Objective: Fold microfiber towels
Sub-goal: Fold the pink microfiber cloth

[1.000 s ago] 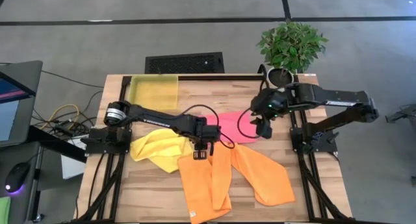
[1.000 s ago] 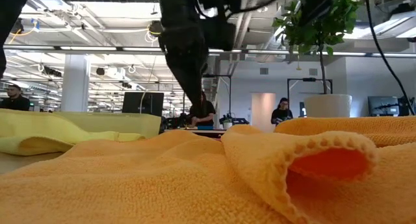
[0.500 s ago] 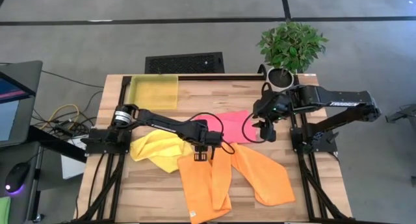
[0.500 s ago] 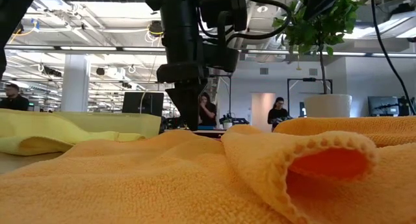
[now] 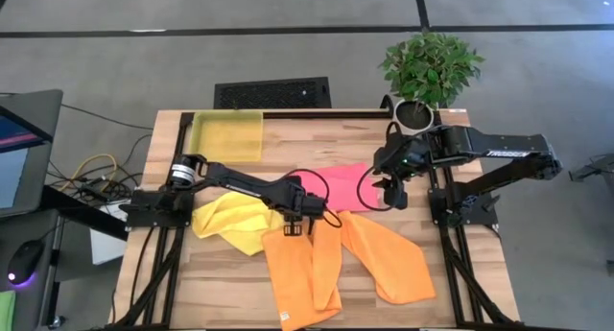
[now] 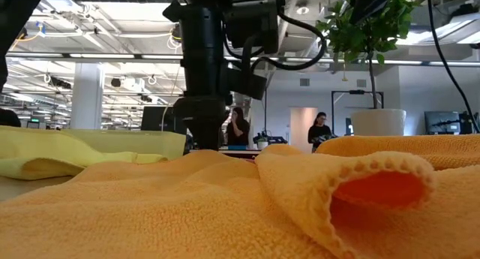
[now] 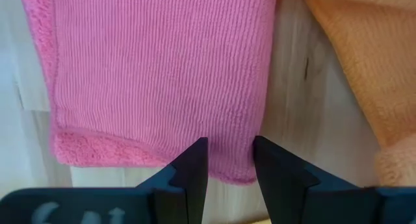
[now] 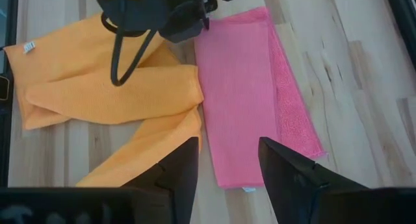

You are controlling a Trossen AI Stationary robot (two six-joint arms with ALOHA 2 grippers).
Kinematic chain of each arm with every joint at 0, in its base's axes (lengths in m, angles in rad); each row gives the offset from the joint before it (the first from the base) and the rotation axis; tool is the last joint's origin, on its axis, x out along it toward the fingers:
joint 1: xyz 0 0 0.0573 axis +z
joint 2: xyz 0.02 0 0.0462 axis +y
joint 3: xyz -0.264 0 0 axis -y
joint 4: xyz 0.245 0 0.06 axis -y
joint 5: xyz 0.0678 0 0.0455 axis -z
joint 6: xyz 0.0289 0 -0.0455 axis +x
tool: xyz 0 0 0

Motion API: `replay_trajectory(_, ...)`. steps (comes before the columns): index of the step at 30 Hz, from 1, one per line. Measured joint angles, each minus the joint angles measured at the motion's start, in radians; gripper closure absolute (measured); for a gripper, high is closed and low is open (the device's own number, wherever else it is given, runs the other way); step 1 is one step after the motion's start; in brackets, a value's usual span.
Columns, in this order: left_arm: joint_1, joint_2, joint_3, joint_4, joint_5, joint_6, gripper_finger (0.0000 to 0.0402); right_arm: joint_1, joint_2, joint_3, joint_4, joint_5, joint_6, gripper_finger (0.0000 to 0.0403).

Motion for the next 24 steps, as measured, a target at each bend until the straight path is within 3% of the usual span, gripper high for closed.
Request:
replay_trajectory(18, 0.019, 0.015, 0.001, 0.021, 0.068, 0.01, 0.0288, 0.0, 0.0, 0.0, 0.0, -0.001, 0.001, 0.022)
replay_trajectory(24, 0.026, 0.038, 0.005, 0.007, 0.138, 0.001, 0.0334, 0.0, 0.001, 0.0, -0.001, -0.001, 0.001, 0.022)
